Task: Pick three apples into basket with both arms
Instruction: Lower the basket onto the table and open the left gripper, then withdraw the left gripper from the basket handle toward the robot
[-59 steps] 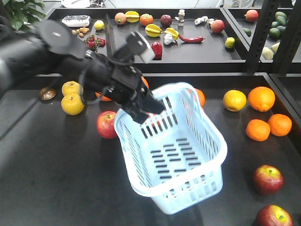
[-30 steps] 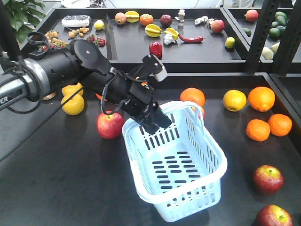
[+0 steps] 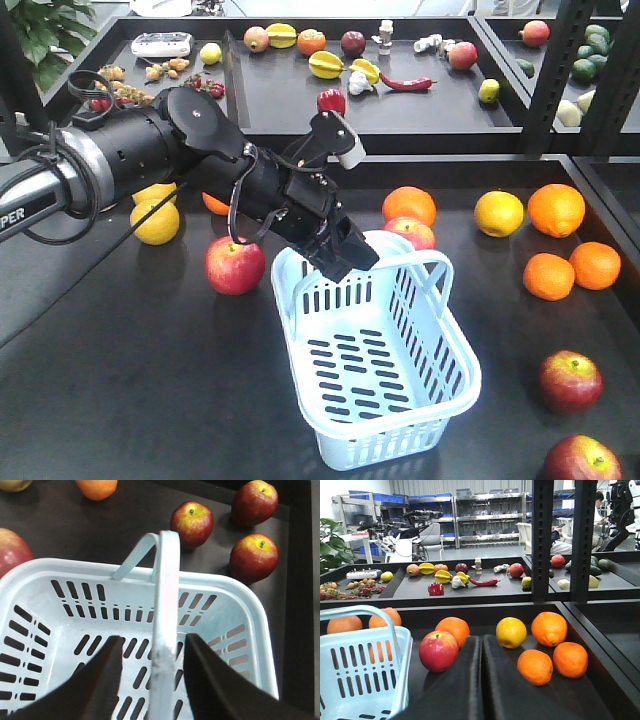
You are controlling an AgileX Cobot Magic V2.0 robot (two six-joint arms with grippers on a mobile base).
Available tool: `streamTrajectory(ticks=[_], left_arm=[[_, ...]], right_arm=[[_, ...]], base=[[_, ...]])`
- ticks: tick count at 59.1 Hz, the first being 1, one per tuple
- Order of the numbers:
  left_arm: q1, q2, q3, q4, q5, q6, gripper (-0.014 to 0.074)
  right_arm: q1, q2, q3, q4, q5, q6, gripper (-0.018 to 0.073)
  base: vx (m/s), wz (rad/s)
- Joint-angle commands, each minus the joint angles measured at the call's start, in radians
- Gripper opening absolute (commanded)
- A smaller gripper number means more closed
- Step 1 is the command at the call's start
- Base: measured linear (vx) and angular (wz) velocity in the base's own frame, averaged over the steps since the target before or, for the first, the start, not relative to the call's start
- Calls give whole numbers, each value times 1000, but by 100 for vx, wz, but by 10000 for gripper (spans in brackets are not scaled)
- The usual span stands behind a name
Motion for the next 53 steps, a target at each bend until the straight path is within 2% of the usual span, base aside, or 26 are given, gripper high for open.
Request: streamTrajectory(ticks=[1,18,25,33,44,53], left_arm=[[-4,-62,-34,-68,-22,-3,330],[-4,-164,-36,-110,47,-10,316],[-4,-232,-36,-105,99,-11,267],[-4,-298,-36,-36,175,-47,160],[-4,-354,-15,99,284,-227,-8],[-4,-409,111,96,278,-236,-8]], right_arm=[[-4,-11,11,-10,-75,-7,-5],[-4,-11,11,-10,-75,-7,-5],[-4,-11,11,-10,-75,-7,-5],[-4,-11,11,-10,-75,-7,-5],[-4,-11,11,-10,-75,-7,-5],[-4,-11,11,-10,-76,-7,-5]], base=[[0,0],[0,0],[0,0],[0,0],[0,0],[0,0]])
